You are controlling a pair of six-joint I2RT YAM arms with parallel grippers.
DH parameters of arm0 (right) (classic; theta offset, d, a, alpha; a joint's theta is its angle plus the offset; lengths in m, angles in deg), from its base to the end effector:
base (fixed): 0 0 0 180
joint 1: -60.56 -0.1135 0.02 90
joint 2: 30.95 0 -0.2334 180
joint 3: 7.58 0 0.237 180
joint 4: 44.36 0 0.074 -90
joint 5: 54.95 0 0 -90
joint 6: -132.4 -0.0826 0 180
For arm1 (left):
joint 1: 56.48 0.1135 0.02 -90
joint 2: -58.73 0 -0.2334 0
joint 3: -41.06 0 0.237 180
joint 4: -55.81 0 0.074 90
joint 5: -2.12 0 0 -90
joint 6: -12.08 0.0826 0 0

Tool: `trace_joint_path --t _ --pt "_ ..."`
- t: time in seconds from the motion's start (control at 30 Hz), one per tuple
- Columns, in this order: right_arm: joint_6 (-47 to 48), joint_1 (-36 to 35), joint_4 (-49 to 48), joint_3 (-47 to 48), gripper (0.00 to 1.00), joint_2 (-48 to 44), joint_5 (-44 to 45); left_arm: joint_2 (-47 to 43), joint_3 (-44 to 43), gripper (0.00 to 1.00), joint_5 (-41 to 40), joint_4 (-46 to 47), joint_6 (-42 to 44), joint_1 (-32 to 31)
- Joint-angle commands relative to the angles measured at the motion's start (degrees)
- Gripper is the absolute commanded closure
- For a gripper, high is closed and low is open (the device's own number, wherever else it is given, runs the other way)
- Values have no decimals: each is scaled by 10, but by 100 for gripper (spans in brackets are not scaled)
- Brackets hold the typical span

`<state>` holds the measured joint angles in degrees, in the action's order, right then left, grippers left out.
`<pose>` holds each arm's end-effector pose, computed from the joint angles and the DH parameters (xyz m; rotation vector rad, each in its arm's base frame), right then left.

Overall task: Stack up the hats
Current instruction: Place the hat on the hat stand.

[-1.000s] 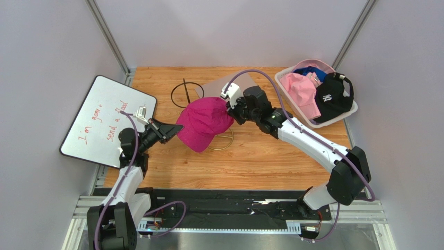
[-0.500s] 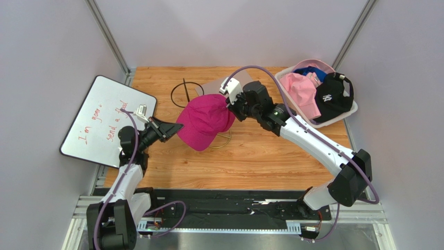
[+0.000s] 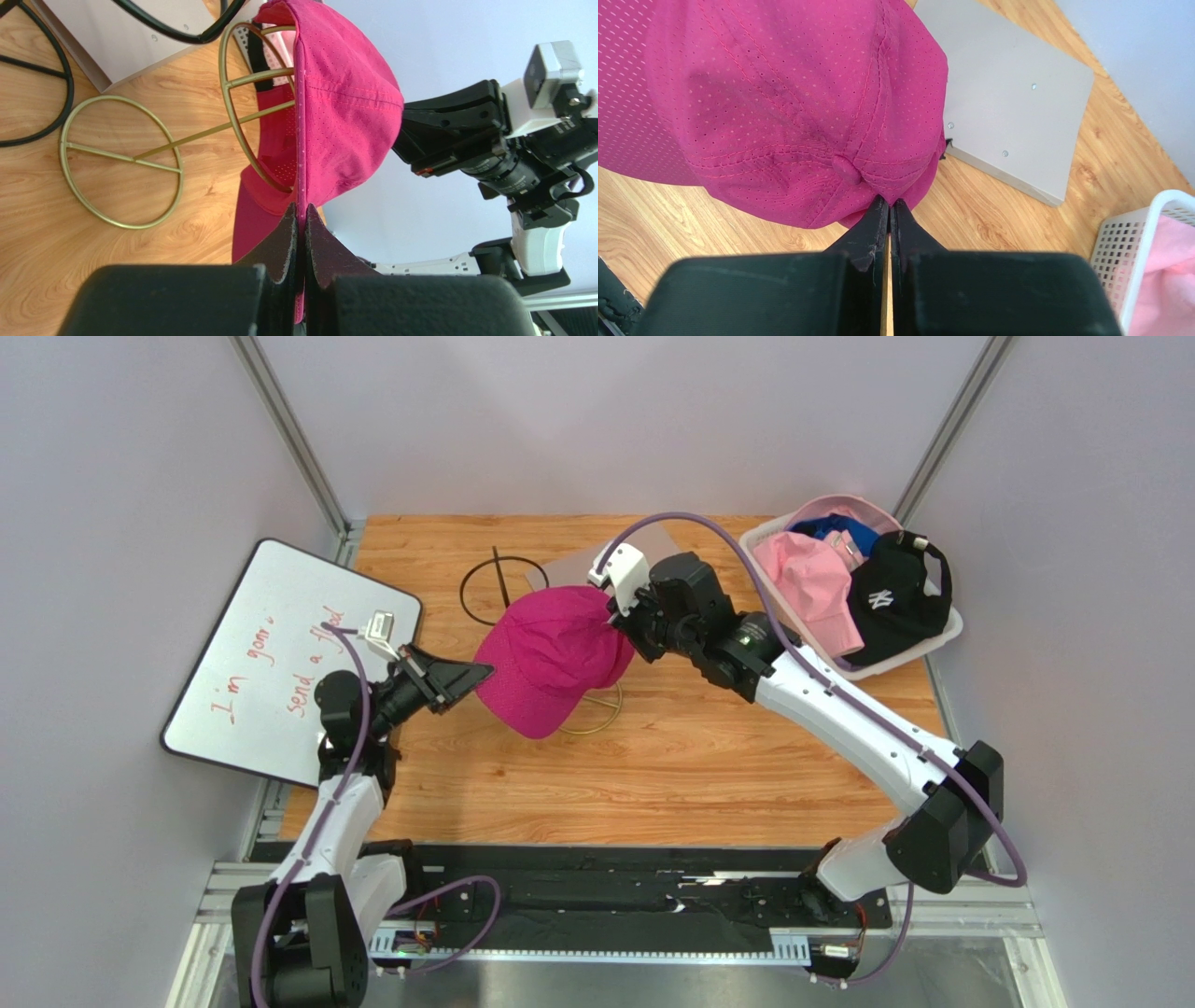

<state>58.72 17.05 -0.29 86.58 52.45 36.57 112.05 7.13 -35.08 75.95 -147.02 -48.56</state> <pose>0.2603 0.2441 0.3036 -1.0649 1.8818 0.2463 0.2350 -0.0337 0.2236 -0.3664 1.7523 -1.5080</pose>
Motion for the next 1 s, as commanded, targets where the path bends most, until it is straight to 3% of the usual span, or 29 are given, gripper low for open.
trace_joint_path --t 0.0,0.33,0.7,0.87,0.97 --pt "-2 -7 12 63 100 -20 26 27 -25 100 -2 55 -16 5" --pt "17 -16 60 180 100 77 49 87 -9 100 -15 113 -33 5" --pt "14 -22 58 198 100 122 50 96 35 100 -47 100 -3 5" --pt "-3 -25 49 175 85 108 19 142 55 100 -52 127 4 5" --pt "-12 -25 44 172 62 100 15 158 61 100 -52 130 12 5"
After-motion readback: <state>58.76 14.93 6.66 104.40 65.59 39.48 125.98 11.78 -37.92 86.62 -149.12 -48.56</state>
